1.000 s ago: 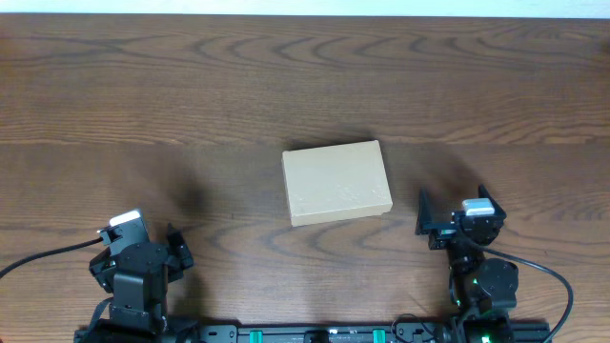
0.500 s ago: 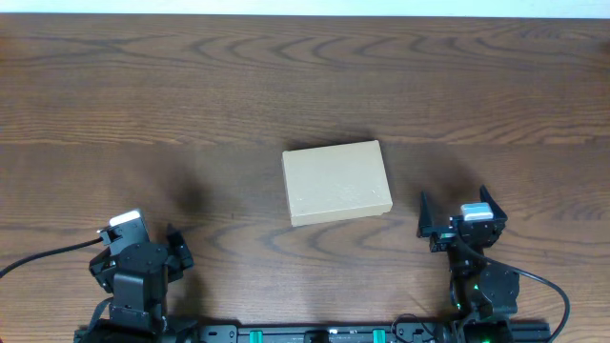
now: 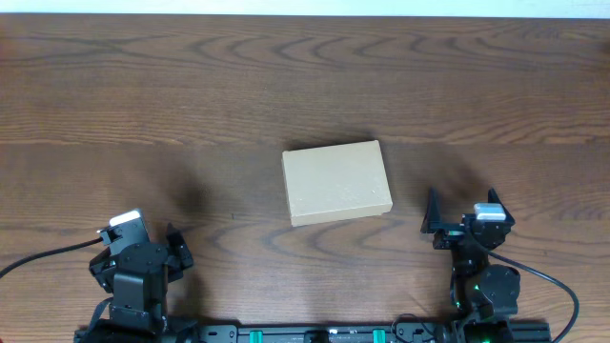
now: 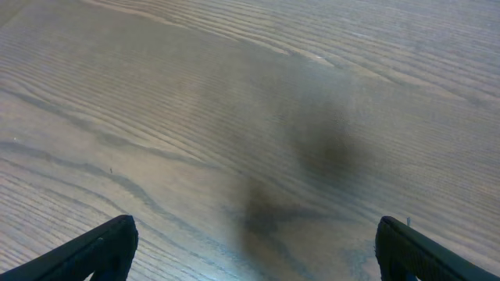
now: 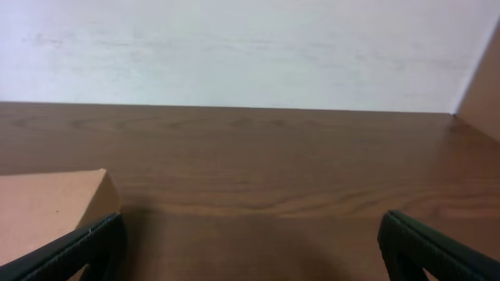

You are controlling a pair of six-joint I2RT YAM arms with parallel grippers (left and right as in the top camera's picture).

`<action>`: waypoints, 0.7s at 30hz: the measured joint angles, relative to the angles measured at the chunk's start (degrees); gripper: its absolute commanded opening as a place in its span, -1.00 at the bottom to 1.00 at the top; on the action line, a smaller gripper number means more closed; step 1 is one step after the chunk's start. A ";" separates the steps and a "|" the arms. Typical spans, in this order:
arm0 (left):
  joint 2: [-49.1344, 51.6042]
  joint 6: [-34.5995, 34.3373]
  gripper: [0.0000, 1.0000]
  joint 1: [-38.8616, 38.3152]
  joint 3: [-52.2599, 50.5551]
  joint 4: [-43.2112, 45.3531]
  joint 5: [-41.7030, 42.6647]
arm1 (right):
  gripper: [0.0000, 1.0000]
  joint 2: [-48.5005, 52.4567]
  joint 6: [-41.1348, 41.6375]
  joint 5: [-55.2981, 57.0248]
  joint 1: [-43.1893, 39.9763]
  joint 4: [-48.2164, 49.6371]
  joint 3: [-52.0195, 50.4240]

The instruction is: Pack container

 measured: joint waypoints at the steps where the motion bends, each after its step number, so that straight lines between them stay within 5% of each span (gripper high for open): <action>1: 0.00 0.00 0.90 0.00 0.00 0.00 0.00 | 0.99 0.00 0.48 0.22 -0.02 0.04 0.00; 21: 0.00 0.02 0.90 0.00 0.00 0.00 0.00 | 0.99 0.00 3.50 0.70 -0.66 0.09 0.00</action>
